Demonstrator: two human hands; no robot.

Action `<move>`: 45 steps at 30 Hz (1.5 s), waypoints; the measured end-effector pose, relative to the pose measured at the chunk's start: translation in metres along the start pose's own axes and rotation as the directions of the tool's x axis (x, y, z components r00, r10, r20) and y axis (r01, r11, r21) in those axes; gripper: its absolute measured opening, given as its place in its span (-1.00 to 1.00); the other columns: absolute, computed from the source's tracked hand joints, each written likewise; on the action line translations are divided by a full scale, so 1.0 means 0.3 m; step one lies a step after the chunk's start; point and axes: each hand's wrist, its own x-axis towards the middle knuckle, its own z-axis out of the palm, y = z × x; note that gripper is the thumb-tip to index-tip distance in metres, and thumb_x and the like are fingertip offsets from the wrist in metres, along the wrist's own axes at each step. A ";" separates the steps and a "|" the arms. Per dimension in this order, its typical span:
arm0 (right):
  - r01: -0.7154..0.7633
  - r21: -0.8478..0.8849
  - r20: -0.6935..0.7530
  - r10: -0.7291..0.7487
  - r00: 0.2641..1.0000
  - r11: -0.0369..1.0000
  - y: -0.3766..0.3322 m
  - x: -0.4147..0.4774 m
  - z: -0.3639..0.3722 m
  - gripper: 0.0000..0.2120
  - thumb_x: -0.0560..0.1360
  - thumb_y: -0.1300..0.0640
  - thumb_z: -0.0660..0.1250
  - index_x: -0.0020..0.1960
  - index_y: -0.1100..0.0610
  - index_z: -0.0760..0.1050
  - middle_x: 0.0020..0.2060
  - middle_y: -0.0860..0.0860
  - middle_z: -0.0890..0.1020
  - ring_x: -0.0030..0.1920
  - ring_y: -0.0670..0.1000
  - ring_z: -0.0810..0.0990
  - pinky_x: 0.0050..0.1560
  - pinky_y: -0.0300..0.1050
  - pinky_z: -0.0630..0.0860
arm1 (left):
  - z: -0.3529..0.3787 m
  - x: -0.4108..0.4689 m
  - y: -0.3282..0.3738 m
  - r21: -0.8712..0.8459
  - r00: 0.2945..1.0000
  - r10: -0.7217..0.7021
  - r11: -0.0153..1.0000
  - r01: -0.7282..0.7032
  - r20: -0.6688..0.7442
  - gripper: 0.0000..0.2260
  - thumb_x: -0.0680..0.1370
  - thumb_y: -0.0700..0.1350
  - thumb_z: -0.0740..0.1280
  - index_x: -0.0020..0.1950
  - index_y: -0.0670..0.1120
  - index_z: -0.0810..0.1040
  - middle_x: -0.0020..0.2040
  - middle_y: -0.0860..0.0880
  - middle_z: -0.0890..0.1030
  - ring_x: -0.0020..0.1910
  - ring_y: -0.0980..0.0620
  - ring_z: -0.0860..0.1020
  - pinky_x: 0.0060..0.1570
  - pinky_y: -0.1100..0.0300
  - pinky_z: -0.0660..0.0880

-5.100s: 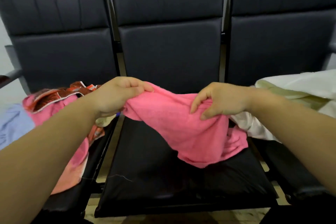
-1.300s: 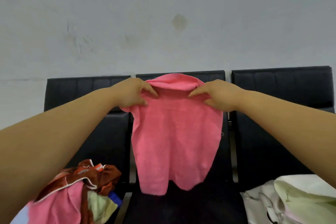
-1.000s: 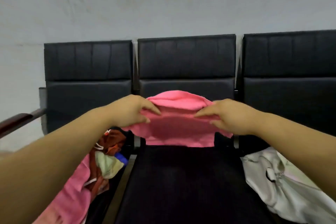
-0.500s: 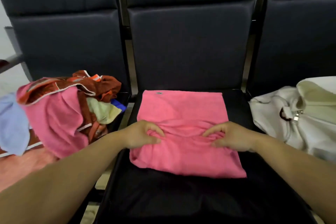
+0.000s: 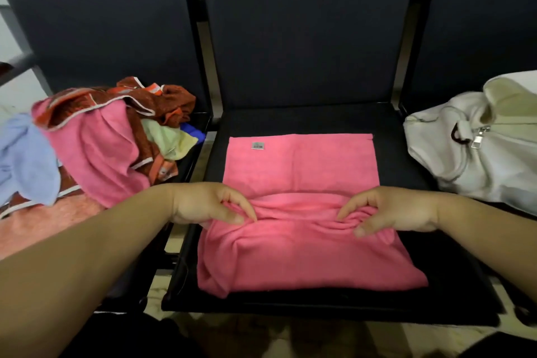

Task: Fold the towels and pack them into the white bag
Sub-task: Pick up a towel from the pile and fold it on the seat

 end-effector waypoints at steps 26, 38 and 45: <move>0.059 0.421 -0.563 0.210 0.800 0.905 0.028 0.153 -0.178 -0.83 0.43 0.23 0.56 0.01 0.14 0.66 0.00 0.21 0.71 -0.07 0.14 0.67 0.04 0.06 0.61 | -0.170 0.107 0.032 0.063 0.724 0.008 0.997 0.049 -0.690 -0.86 0.47 -0.30 0.50 -0.10 -0.07 0.71 -0.25 0.01 0.70 -0.27 0.13 0.60 -0.18 0.26 0.52; 0.140 0.343 -0.783 0.201 0.589 0.929 0.042 0.237 -0.251 -0.87 0.53 0.15 0.48 -0.03 -0.08 0.65 0.00 -0.07 0.70 0.05 -0.05 0.68 0.16 0.02 0.62 | -0.279 0.143 0.031 -0.067 0.817 0.025 0.995 -0.078 -0.576 -0.88 0.47 -0.35 0.50 -0.04 -0.18 0.71 -0.14 -0.14 0.72 -0.20 0.02 0.64 -0.19 0.22 0.57; 0.014 0.182 -0.850 0.150 0.504 0.983 0.039 0.254 -0.260 -0.90 0.56 0.14 0.43 0.05 -0.03 0.64 -0.12 -0.17 0.64 -0.04 -0.12 0.64 -0.06 -0.17 0.54 | -0.308 0.202 0.021 -0.081 0.665 0.009 0.991 -0.103 -0.747 -0.85 0.51 -0.32 0.48 -0.18 -0.09 0.71 -0.20 -0.11 0.72 -0.20 -0.02 0.65 -0.04 0.00 0.58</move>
